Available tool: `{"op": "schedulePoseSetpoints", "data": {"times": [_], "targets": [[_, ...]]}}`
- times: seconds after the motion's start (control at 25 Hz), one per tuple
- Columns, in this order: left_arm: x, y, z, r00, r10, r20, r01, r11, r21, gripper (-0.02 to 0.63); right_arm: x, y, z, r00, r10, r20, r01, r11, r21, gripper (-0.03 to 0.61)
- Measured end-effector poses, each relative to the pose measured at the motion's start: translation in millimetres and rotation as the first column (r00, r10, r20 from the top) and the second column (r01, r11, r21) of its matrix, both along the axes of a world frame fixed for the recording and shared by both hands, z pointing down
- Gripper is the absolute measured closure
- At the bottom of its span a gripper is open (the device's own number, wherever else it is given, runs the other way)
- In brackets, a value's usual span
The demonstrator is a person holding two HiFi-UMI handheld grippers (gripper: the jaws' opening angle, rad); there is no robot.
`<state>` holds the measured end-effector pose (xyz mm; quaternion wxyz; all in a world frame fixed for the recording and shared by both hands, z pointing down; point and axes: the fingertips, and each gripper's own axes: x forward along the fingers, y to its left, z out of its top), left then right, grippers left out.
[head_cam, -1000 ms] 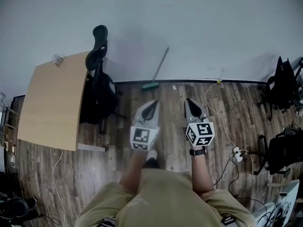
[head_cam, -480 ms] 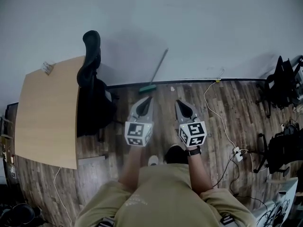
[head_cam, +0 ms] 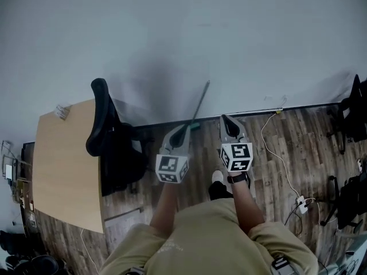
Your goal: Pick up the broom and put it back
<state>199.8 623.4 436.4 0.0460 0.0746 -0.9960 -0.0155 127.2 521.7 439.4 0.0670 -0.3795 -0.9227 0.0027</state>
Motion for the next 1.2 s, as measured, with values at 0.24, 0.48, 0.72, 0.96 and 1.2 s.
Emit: {"op": "schedulePoseSetpoints", "data": {"times": [0.24,0.48,0.72,0.96,1.2], "targets": [[-101.6,16.8,13.3,0.998,-0.062,-0.024,0.061,0.998,-0.034,0.612,-120.3,10.0,19.8,0.998,-0.012,-0.063,0.011,1.0,-0.006,0.572],[-169.2,20.5,70.7,0.989,-0.068,-0.129,0.073,0.997,0.03,0.612,-206.3,12.7,96.8,0.981,0.028,-0.191,-0.029,1.0,-0.004,0.572],[-226.6,44.7,150.4,0.972,-0.057,-0.23,0.067,0.997,0.038,0.612,-254.5,23.1,199.9,0.948,0.043,-0.316,-0.008,0.994,0.111,0.572],[-285.1,86.8,217.0,0.961,-0.037,-0.274,0.054,0.997,0.054,0.612,-282.6,70.2,265.5,0.921,-0.018,-0.389,0.068,0.991,0.116,0.572],[-311.1,113.8,280.0,0.951,0.024,-0.308,0.015,0.992,0.124,0.614,-309.6,111.8,348.2,0.877,-0.039,-0.479,0.114,0.985,0.129,0.571]]}}
